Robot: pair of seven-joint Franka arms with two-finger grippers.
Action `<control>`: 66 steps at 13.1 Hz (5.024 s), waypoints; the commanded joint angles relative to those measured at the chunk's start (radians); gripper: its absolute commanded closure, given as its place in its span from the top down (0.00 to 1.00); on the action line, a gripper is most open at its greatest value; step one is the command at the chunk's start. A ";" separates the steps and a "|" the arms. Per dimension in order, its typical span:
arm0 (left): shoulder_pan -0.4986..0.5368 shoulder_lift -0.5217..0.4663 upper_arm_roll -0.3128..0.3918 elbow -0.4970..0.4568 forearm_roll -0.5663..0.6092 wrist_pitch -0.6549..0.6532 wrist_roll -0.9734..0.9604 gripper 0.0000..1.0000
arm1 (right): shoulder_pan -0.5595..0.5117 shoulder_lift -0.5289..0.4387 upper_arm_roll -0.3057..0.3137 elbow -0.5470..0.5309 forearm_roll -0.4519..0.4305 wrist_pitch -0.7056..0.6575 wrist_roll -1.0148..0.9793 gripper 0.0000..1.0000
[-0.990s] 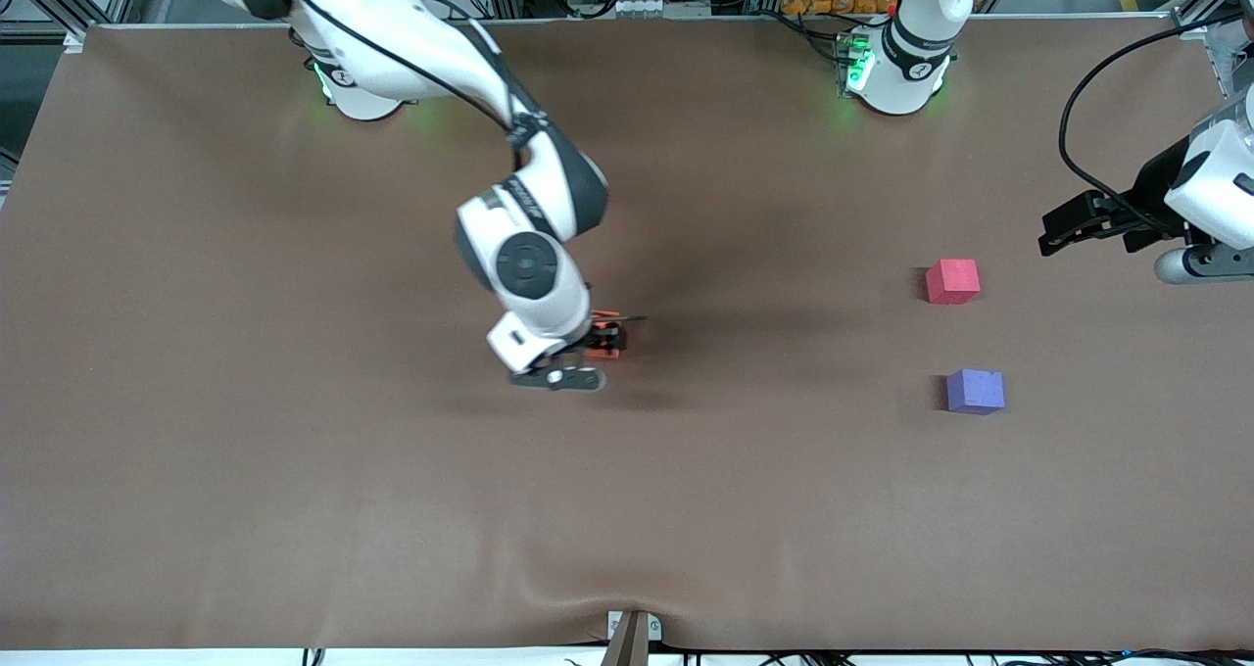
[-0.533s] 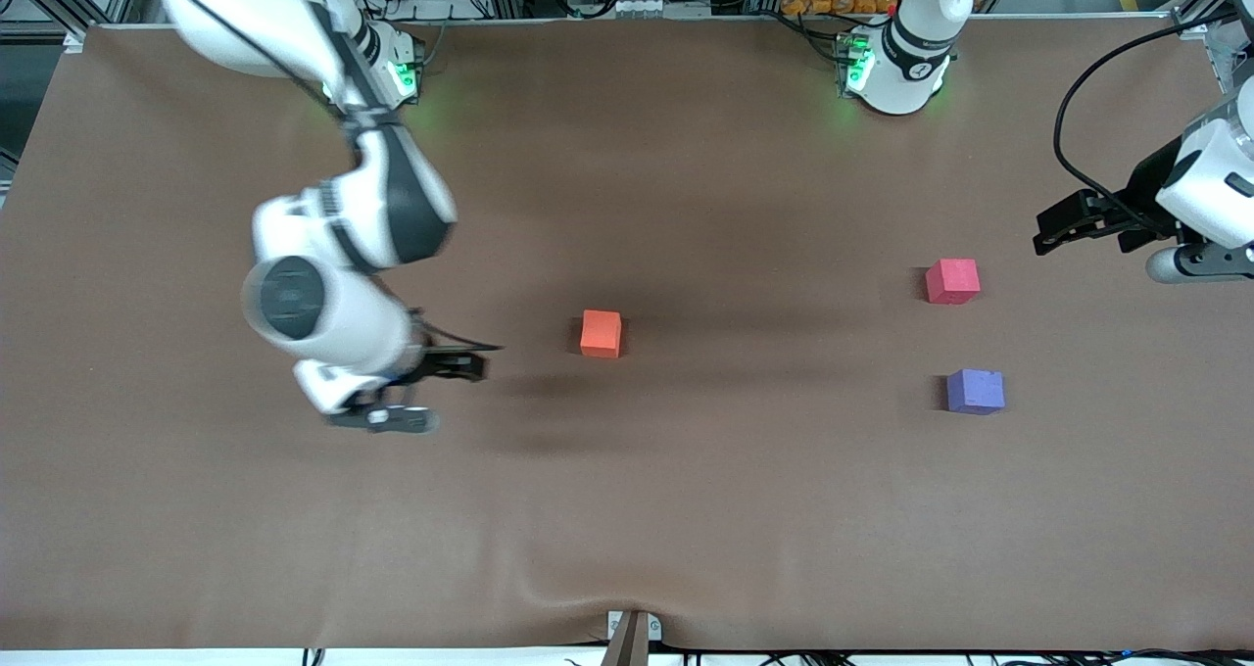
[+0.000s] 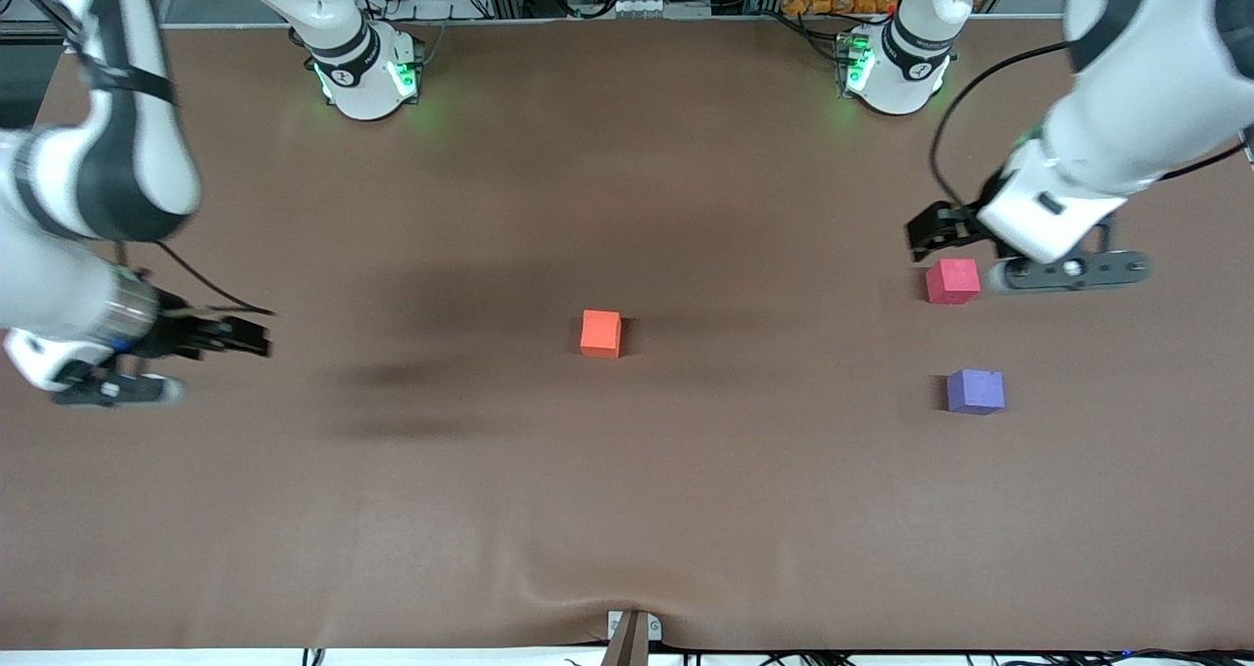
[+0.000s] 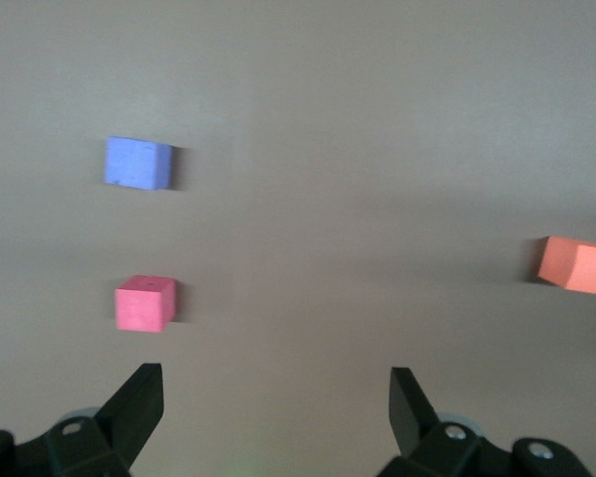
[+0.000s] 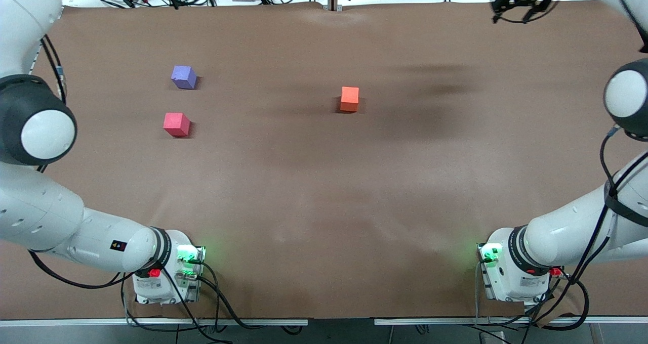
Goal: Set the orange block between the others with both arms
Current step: 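Release the block with the right gripper while the left gripper reaches over, then lower the left gripper onto the orange block and grasp it, then lift the orange block with the left gripper toward the pink block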
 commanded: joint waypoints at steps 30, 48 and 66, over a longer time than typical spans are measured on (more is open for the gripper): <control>-0.531 0.708 0.024 0.246 -0.011 0.658 -0.455 1.00 | -0.091 -0.241 0.023 0.066 -0.076 -0.294 -0.011 1.00; -0.574 0.790 0.056 0.237 0.003 0.709 -0.406 0.26 | -0.105 -0.241 0.022 0.066 -0.078 -0.315 -0.009 1.00; -0.375 0.416 0.075 0.041 0.018 0.483 -0.336 0.21 | -0.109 -0.245 0.028 0.066 -0.078 -0.324 -0.009 1.00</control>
